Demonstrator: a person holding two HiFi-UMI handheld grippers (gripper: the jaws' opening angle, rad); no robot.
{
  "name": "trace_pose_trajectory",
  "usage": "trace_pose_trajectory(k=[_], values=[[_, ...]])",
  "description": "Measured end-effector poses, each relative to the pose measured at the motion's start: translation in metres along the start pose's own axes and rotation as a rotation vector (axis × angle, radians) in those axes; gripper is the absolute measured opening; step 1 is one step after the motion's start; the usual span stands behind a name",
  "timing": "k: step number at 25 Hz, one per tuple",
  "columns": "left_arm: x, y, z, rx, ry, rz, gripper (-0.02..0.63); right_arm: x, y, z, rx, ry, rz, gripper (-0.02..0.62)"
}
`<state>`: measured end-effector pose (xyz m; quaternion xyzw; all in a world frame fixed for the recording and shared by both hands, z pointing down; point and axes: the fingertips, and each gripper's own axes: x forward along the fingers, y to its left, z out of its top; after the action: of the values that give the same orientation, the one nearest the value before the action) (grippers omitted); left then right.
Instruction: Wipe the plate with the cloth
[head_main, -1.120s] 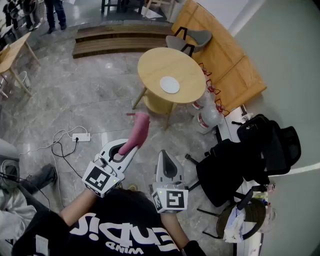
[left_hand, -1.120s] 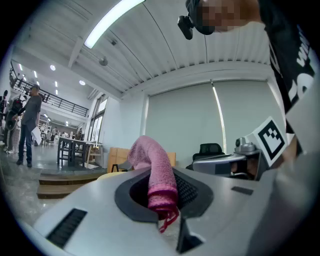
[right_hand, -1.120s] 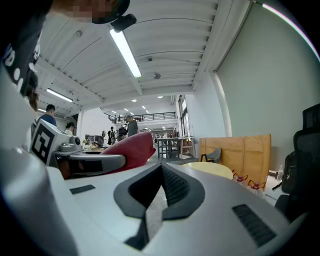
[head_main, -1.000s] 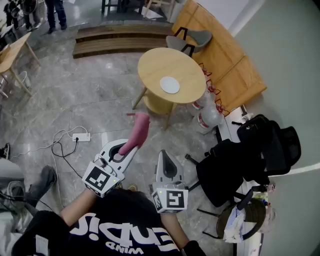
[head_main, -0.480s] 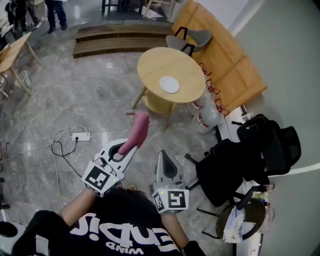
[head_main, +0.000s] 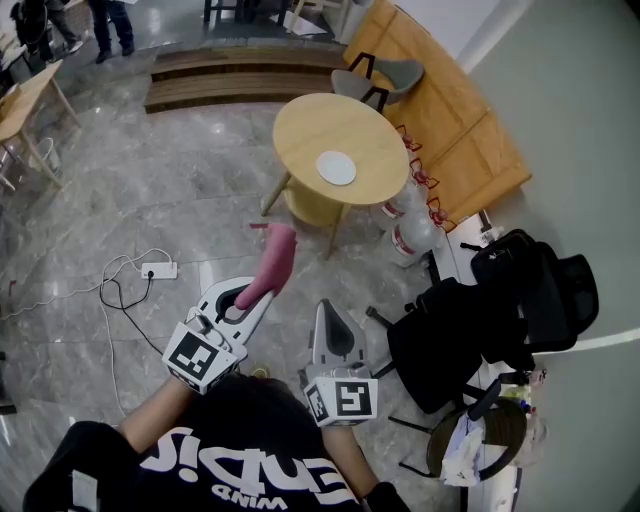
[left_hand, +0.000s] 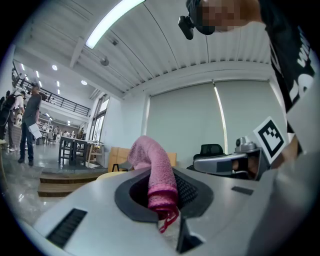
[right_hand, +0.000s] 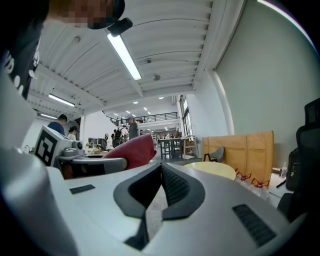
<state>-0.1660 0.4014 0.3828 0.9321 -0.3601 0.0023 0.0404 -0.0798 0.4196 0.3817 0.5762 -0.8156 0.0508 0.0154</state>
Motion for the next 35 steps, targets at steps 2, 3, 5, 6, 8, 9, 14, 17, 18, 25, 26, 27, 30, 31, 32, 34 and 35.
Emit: trace_pose_trajectory(k=[2, 3, 5, 6, 8, 9, 14, 17, 18, 25, 26, 27, 30, 31, 32, 34, 35], values=[[0.001, -0.001, 0.003, -0.007, 0.004, 0.006, 0.052, 0.000, 0.000, 0.001, -0.009, 0.000, 0.006, 0.021], [0.003, -0.001, 0.004, -0.006, 0.004, 0.013, 0.052, 0.000, -0.001, 0.001, -0.013, 0.000, 0.009, 0.021], [0.006, -0.001, 0.004, -0.004, 0.002, 0.021, 0.052, -0.001, -0.005, 0.000, -0.016, 0.001, 0.013, 0.021], [0.008, -0.002, 0.004, -0.003, 0.003, 0.026, 0.052, -0.001, -0.007, -0.001, -0.015, 0.003, 0.015, 0.021], [0.013, -0.002, 0.005, 0.001, 0.002, 0.036, 0.052, -0.002, -0.012, -0.002, -0.012, 0.006, 0.019, 0.021], [0.015, -0.003, 0.003, 0.002, -0.003, 0.033, 0.052, -0.002, -0.014, -0.002, -0.014, 0.008, 0.024, 0.021], [0.029, -0.003, 0.003, 0.012, -0.015, 0.065, 0.052, -0.005, -0.030, -0.004, -0.024, 0.011, 0.036, 0.021], [0.037, 0.002, 0.006, 0.014, -0.017, 0.077, 0.052, -0.001, -0.038, -0.006, -0.021, 0.015, 0.037, 0.021], [0.039, 0.004, 0.005, 0.018, -0.024, 0.077, 0.052, 0.001, -0.040, -0.007, -0.022, 0.017, 0.037, 0.021], [0.061, 0.026, 0.008, 0.019, -0.008, 0.094, 0.052, 0.021, -0.051, -0.012, -0.021, 0.029, 0.045, 0.021], [0.065, 0.030, 0.008, 0.018, -0.003, 0.094, 0.052, 0.026, -0.053, -0.013, -0.019, 0.030, 0.043, 0.021], [0.071, 0.034, 0.007, 0.017, -0.001, 0.092, 0.052, 0.032, -0.057, -0.014, -0.018, 0.031, 0.039, 0.021], [0.087, 0.048, 0.006, 0.012, 0.000, 0.084, 0.052, 0.050, -0.066, -0.016, -0.012, 0.035, 0.028, 0.021], [0.092, 0.053, 0.006, 0.012, 0.001, 0.081, 0.052, 0.057, -0.069, -0.016, -0.011, 0.036, 0.025, 0.021], [0.098, 0.059, 0.006, 0.012, 0.001, 0.078, 0.052, 0.065, -0.072, -0.015, -0.009, 0.034, 0.021, 0.021], [0.111, 0.070, 0.008, 0.012, 0.002, 0.071, 0.052, 0.080, -0.080, -0.016, 0.001, 0.034, 0.011, 0.021], [0.118, 0.075, 0.008, 0.010, 0.004, 0.067, 0.052, 0.088, -0.085, -0.016, 0.005, 0.037, 0.006, 0.021]])
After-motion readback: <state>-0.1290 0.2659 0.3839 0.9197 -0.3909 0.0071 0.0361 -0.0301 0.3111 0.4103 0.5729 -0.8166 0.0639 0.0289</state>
